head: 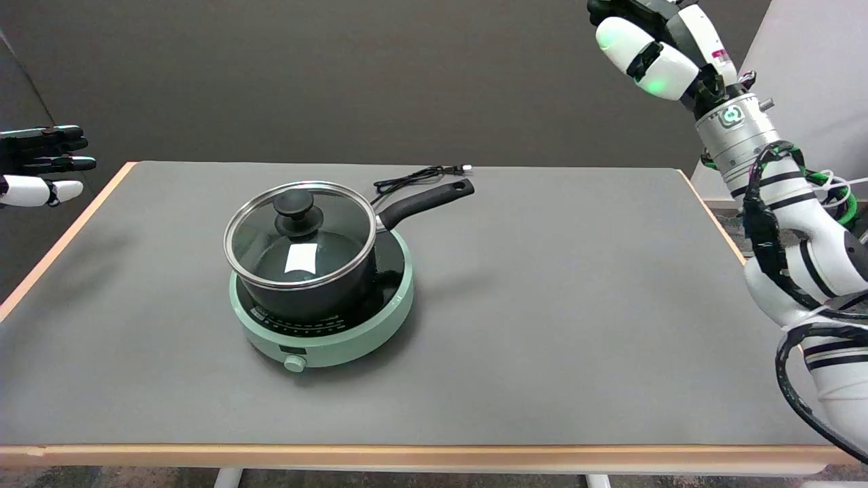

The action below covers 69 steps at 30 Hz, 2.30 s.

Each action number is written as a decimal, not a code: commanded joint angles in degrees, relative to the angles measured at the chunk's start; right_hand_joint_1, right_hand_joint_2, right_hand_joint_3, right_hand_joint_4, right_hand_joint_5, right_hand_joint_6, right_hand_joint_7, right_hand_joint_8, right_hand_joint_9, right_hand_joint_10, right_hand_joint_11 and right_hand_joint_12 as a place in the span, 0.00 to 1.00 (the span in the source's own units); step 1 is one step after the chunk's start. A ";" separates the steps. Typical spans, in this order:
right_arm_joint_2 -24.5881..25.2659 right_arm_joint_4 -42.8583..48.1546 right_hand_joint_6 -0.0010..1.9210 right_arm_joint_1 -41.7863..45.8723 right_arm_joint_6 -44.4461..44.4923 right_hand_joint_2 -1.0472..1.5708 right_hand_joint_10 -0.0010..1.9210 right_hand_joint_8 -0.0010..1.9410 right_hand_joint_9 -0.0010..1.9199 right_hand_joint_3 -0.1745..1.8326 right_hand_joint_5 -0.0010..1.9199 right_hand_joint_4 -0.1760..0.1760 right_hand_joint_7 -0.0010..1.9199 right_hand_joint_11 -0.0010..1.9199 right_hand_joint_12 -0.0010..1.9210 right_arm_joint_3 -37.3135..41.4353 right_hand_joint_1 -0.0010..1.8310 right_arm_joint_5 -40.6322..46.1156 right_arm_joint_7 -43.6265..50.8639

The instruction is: Pick up the pot lid.

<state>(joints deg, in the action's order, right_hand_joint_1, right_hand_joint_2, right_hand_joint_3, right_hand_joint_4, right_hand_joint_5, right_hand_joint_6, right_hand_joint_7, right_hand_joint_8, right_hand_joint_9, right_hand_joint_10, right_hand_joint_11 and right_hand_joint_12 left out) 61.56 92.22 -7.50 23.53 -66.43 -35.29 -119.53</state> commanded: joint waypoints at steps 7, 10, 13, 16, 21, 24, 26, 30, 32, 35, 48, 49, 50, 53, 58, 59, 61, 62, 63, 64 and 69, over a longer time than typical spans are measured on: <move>-1.43 1.90 0.10 -0.20 2.15 0.65 0.20 0.12 0.25 0.46 0.20 0.29 0.27 0.16 0.41 0.21 0.26 -0.23 0.02; -2.24 2.61 0.10 -0.53 2.57 0.65 0.20 0.12 0.25 0.46 0.20 0.30 0.27 0.16 0.41 -0.82 0.26 -0.46 0.10; -2.48 3.71 0.10 -1.70 2.10 0.64 0.20 0.12 0.25 0.46 0.20 0.30 0.28 0.16 0.41 -2.87 0.27 -3.28 0.18; -2.87 4.84 0.10 -3.85 1.31 0.64 0.20 0.12 0.25 0.46 0.20 0.30 0.28 0.16 0.41 -5.80 0.27 -8.52 0.18; -3.76 7.41 0.10 -7.78 -1.73 0.63 0.19 0.11 0.25 0.47 0.21 0.34 0.28 0.16 0.41 -11.99 0.29 -18.40 0.18; -3.84 7.25 0.10 -10.96 -3.41 0.63 0.19 0.11 0.25 0.48 0.22 0.37 0.28 0.17 0.41 -16.06 0.31 -23.27 0.18; -3.84 6.46 0.10 -13.06 -4.29 0.63 0.18 0.11 0.25 0.48 0.22 0.39 0.28 0.17 0.41 -19.34 0.31 -25.54 0.18; -3.06 4.63 0.10 -17.18 -6.76 0.62 0.17 0.11 0.25 0.49 0.22 0.43 0.27 0.17 0.41 -26.65 0.32 -31.17 0.18; -2.26 3.98 0.10 -18.80 -7.80 0.62 0.17 0.10 0.25 0.50 0.22 0.44 0.27 0.17 0.41 -29.17 0.33 -33.75 0.26; -0.57 3.03 0.10 -20.81 -9.01 0.62 0.17 0.10 0.25 0.50 0.22 0.46 0.27 0.17 0.40 -32.05 0.33 -38.63 1.45; 7.89 0.93 0.10 -24.41 -12.29 0.61 0.16 0.10 0.25 0.51 0.21 0.50 0.25 0.17 0.39 -39.25 0.34 -49.01 2.99; 8.13 0.94 0.10 -24.65 -12.52 0.61 0.16 0.10 0.25 0.51 0.21 0.50 0.25 0.17 0.39 -39.58 0.34 -49.59 2.98; 8.61 0.63 0.10 -24.89 -13.23 0.61 0.16 0.10 0.25 0.51 0.21 0.50 0.25 0.17 0.39 -39.82 0.34 -50.31 2.98; 9.03 -0.49 0.10 -26.01 -13.73 0.61 0.16 0.10 0.25 0.51 0.21 0.51 0.25 0.17 0.39 -40.30 0.34 -50.02 2.98; 6.39 -0.98 0.10 -29.05 -12.77 0.61 0.16 0.10 0.25 0.51 0.21 0.53 0.25 0.18 0.39 -44.85 0.34 -45.31 2.97; 5.99 -0.58 0.10 -29.76 -12.14 0.61 0.16 0.10 0.25 0.51 0.21 0.54 0.25 0.18 0.40 -46.36 0.34 -45.22 2.98; 5.75 0.38 0.10 -30.41 -11.50 0.61 0.16 0.10 0.25 0.51 0.22 0.55 0.26 0.18 0.40 -47.89 0.34 -45.38 2.98; 5.67 0.78 0.10 -30.49 -11.49 0.61 0.16 0.10 0.26 0.51 0.22 0.55 0.26 0.18 0.40 -48.53 0.34 -45.53 2.98; 5.59 1.10 0.10 -30.73 -11.34 0.61 0.16 0.10 0.26 0.51 0.22 0.56 0.26 0.18 0.41 -48.93 0.34 -45.22 2.98; 5.60 1.49 0.10 -30.97 -11.14 0.61 0.16 0.10 0.26 0.51 0.22 0.56 0.26 0.18 0.41 -49.28 0.34 -45.38 2.74; 5.74 1.41 0.10 -31.77 -10.21 0.61 0.16 0.10 0.26 0.51 0.22 0.58 0.26 0.19 0.42 -51.80 0.34 -44.82 2.50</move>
<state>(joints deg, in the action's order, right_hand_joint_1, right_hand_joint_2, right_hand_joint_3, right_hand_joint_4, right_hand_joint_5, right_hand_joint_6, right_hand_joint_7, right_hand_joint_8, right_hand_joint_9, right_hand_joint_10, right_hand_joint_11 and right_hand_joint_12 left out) 67.14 92.90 -33.77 12.46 -107.92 -79.35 -117.03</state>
